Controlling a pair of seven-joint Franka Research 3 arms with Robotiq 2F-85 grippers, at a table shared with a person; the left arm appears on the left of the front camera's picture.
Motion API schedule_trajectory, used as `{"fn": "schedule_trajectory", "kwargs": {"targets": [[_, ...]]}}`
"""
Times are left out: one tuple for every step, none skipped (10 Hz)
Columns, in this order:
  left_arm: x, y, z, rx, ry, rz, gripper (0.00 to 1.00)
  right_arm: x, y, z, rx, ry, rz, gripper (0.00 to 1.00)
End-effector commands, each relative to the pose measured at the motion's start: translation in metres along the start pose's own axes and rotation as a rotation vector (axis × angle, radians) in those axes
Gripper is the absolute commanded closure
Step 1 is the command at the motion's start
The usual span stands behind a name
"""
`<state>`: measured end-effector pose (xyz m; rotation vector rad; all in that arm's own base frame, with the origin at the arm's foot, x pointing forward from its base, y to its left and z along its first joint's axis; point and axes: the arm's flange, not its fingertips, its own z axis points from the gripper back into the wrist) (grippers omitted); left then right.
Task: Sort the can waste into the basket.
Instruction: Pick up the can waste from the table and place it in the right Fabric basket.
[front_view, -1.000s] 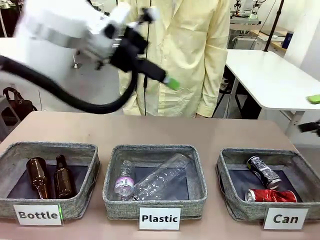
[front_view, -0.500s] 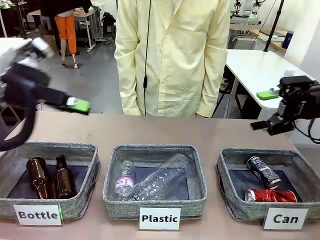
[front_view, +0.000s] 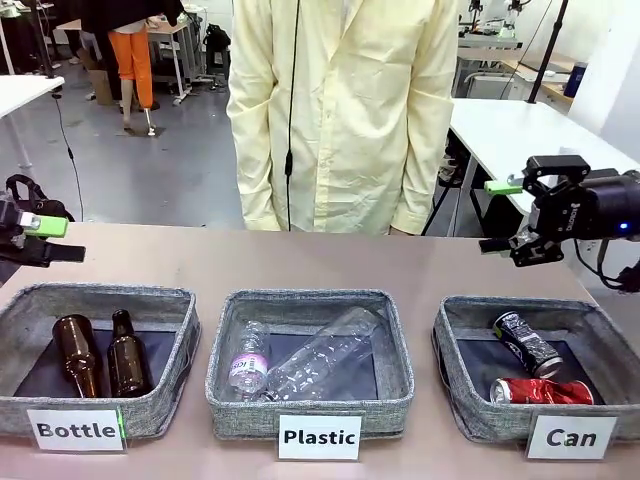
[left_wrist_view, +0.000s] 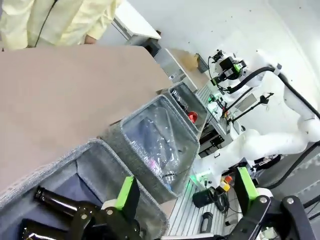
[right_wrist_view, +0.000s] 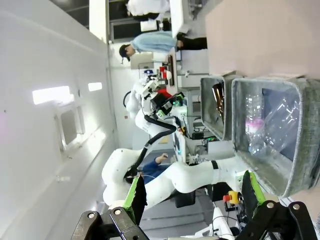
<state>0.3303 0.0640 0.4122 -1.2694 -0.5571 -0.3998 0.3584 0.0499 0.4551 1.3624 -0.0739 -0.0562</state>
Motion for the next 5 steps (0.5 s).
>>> {"fn": "schedule_trajectory", "kwargs": {"targets": [[0.0138,-0.0207,-0.0156,-0.013,0.004,-0.059,0.00,-0.0076,0.0006,-0.0052,0.000,0.067,0.002,0.00],[0.0138,-0.0207,-0.0156,-0.013,0.004,-0.059,0.00,-0.0076,0.0006,-0.0052,0.000,0.067,0.002,0.00],[0.0138,-0.0207,-0.0156,-0.013,0.004,-0.059,0.00,-0.0076,0.0006,-0.0052,0.000,0.067,0.002,0.00],[0.0138,-0.0207,-0.0156,-0.013,0.004,-0.059,0.00,-0.0076,0.0006,-0.0052,0.000,0.067,0.002,0.00],[0.0138,-0.0207,-0.0156,-0.013,0.004,-0.059,0.00,-0.0076,0.0006,-0.0052,0.000,0.067,0.002,0.00]]}}
